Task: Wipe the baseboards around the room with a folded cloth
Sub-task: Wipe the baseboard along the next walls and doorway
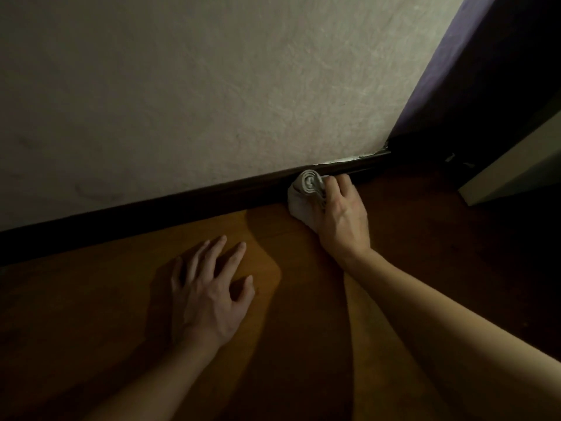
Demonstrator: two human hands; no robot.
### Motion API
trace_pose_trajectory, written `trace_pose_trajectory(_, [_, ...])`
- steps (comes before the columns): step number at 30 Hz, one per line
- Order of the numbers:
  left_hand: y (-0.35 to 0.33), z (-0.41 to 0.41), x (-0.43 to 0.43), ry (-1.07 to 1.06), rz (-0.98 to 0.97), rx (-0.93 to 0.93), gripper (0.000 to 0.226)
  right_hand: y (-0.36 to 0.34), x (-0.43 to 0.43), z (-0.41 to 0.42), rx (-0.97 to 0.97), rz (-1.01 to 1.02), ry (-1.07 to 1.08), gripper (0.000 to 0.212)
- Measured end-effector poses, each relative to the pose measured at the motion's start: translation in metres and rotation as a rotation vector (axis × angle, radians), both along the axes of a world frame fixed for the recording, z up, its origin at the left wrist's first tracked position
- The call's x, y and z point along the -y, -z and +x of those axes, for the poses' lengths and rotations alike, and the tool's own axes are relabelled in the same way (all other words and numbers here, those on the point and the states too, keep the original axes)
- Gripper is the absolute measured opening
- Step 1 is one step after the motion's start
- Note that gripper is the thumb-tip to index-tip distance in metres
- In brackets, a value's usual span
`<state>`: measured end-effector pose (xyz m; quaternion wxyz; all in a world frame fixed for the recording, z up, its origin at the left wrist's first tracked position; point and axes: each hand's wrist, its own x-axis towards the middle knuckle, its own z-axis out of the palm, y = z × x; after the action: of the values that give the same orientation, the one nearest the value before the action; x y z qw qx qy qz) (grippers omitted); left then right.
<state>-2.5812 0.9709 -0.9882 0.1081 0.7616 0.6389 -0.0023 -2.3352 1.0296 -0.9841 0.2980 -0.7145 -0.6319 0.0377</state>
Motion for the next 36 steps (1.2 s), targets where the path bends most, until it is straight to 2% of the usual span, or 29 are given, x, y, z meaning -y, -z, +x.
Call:
trace_pose_trajectory(3, [0.0, -0.001, 0.0, -0.001, 0.012, 0.006, 0.064, 0.004, 0.003, 0.001, -0.08, 0.004, 0.12, 0.039])
trace_pose_trajectory(7, [-0.002, 0.0, 0.0, 0.005, 0.027, 0.029, 0.064, 0.004, 0.0, -0.025, -0.082, 0.006, 0.06, 0.052])
trace_pose_trajectory(10, [-0.002, -0.001, 0.0, -0.007, 0.009, 0.013, 0.061, 0.006, -0.001, -0.01, -0.051, 0.015, 0.052, 0.035])
trace_pose_trajectory(14, [0.0, -0.002, -0.002, -0.009, -0.014, 0.0, 0.059, 0.006, 0.002, 0.051, -0.137, 0.08, 0.264, 0.015])
trace_pose_trajectory(19, [-0.006, 0.003, 0.0, -0.016, 0.006, -0.003, 0.064, 0.0, -0.001, 0.104, -0.055, -0.016, 0.515, 0.024])
trace_pose_trajectory(21, [-0.007, 0.004, 0.002, -0.019, 0.015, 0.006, 0.068, -0.002, 0.001, 0.105, -0.072, -0.003, 0.509, 0.024])
trace_pose_trajectory(24, [-0.007, 0.004, 0.002, -0.027, 0.023, 0.0, 0.057, -0.002, 0.003, 0.106, -0.079, 0.035, 0.401, 0.024])
trace_pose_trajectory(27, [-0.009, 0.006, 0.001, -0.032, 0.004, 0.008, 0.06, -0.003, 0.003, 0.111, -0.054, 0.045, 0.398, 0.024])
trace_pose_trajectory(32, [-0.011, 0.007, 0.0, -0.047, -0.038, -0.001, 0.058, -0.001, 0.002, 0.088, -0.137, 0.064, 0.28, 0.024])
trace_pose_trajectory(36, [-0.011, 0.008, 0.0, -0.051, -0.051, -0.003, 0.058, 0.0, 0.004, 0.09, -0.247, 0.053, 0.456, 0.022])
